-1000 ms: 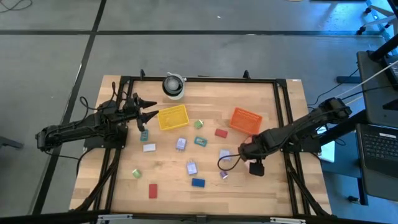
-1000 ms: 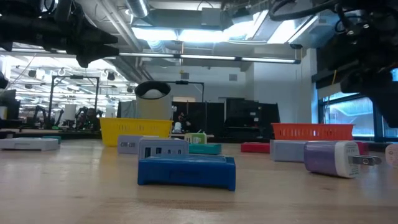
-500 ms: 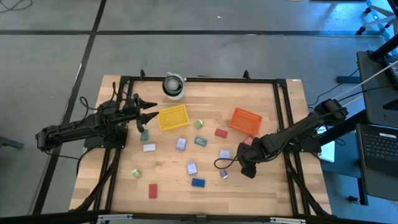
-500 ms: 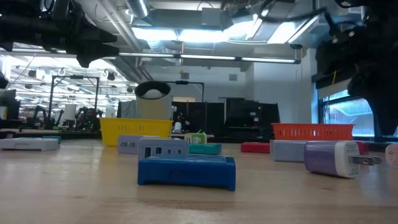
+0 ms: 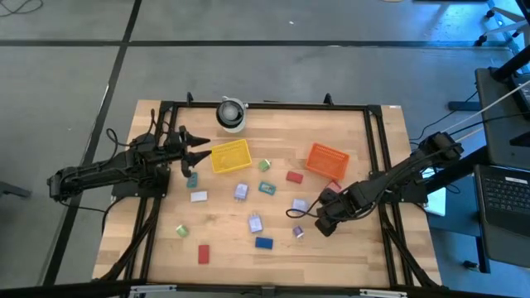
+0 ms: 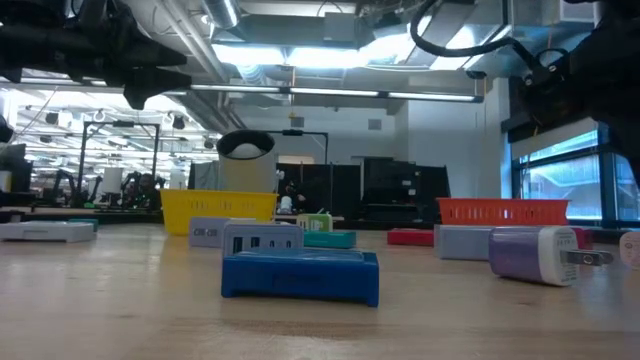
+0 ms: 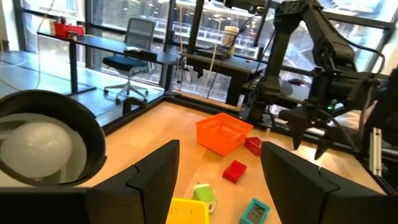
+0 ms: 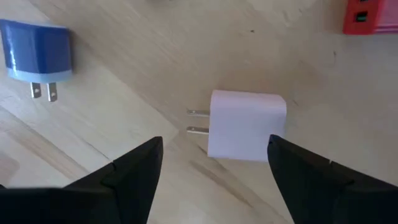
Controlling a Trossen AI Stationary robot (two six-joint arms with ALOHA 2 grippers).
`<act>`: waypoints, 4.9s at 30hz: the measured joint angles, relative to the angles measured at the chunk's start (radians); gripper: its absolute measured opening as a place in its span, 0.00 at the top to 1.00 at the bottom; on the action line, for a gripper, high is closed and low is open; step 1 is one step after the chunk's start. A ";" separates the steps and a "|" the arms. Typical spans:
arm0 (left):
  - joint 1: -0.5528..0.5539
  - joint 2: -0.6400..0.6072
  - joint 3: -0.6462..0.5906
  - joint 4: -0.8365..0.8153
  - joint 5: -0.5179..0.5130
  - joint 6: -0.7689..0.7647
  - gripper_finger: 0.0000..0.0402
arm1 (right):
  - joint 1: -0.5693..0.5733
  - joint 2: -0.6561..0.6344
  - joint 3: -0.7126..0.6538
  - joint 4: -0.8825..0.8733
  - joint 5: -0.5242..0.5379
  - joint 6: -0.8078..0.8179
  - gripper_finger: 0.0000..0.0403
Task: Pick & Place Office items
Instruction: Put the pink charger adapter into the orange bin
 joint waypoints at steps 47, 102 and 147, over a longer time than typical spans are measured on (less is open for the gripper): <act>0.000 0.000 0.000 0.000 0.059 -0.038 0.45 | 0.046 -0.001 -0.136 0.136 0.081 0.120 0.20; 0.000 0.000 0.000 0.041 0.059 -0.061 0.45 | -0.026 -0.199 -0.069 0.093 0.413 -0.073 0.43; 0.000 0.000 0.000 0.185 -0.002 -0.007 0.45 | -0.397 -0.842 -0.220 0.002 0.659 -0.570 0.43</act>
